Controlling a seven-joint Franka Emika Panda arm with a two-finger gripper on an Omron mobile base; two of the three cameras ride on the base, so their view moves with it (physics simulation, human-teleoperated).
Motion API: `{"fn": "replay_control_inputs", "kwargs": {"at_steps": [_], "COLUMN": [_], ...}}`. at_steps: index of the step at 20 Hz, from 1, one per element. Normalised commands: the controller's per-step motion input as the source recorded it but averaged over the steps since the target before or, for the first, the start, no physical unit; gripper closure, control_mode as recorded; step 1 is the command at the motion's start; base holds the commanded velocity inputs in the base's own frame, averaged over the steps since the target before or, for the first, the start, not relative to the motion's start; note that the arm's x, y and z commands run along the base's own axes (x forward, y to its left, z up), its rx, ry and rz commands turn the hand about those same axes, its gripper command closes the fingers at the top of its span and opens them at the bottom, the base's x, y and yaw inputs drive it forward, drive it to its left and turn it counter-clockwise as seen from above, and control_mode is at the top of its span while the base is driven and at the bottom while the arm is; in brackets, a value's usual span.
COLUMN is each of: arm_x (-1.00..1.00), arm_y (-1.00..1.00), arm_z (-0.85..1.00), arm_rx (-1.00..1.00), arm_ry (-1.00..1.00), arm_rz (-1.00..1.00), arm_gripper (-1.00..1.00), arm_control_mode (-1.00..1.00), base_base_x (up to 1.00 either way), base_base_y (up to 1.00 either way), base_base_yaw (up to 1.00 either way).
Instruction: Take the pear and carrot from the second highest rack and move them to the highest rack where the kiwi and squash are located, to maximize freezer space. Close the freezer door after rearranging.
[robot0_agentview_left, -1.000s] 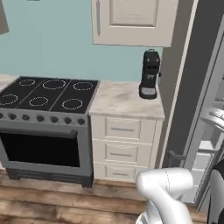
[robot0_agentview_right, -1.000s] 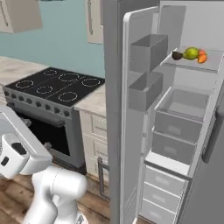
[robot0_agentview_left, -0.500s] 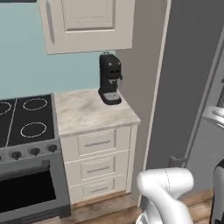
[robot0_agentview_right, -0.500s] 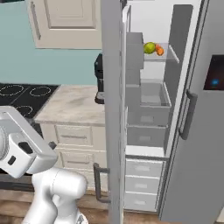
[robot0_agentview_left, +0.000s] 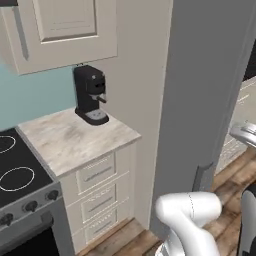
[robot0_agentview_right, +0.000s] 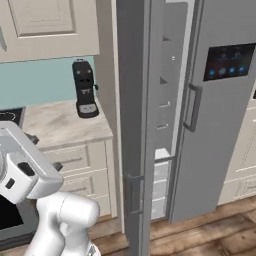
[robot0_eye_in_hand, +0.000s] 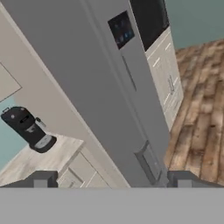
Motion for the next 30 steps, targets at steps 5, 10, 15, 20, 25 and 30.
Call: {"fn": "replay_control_inputs", "kwargs": {"at_steps": [5, 10, 15, 20, 25, 30], "arm_x": [0.0, 0.0, 0.0, 0.22, 0.59, 0.59], "arm_y": [0.0, 0.0, 0.0, -0.29, -0.47, -0.24], "arm_z": [0.0, 0.0, 0.0, 0.0, 0.0, 0.01], "arm_rx": [0.0, 0.0, 0.0, 0.14, 0.31, 0.26], "arm_ry": [0.0, 0.0, 0.0, 0.0, 0.0, -0.03], "arm_rz": [0.0, 0.0, 0.0, -0.05, -0.06, -0.12], "arm_gripper": [-1.0, -1.0, -1.0, -1.0, -1.0, -1.0], "arm_control_mode": [1.0, 1.0, 1.0, -1.0, -1.0, -1.0], "base_base_x": [0.49, 0.71, 0.35, 0.08, 0.0, 0.0], "base_base_y": [0.72, 0.38, -0.13, -0.11, 0.0, 0.0], "base_base_yaw": [-0.37, -0.25, -0.15, -0.03, 0.0, 0.0]}}
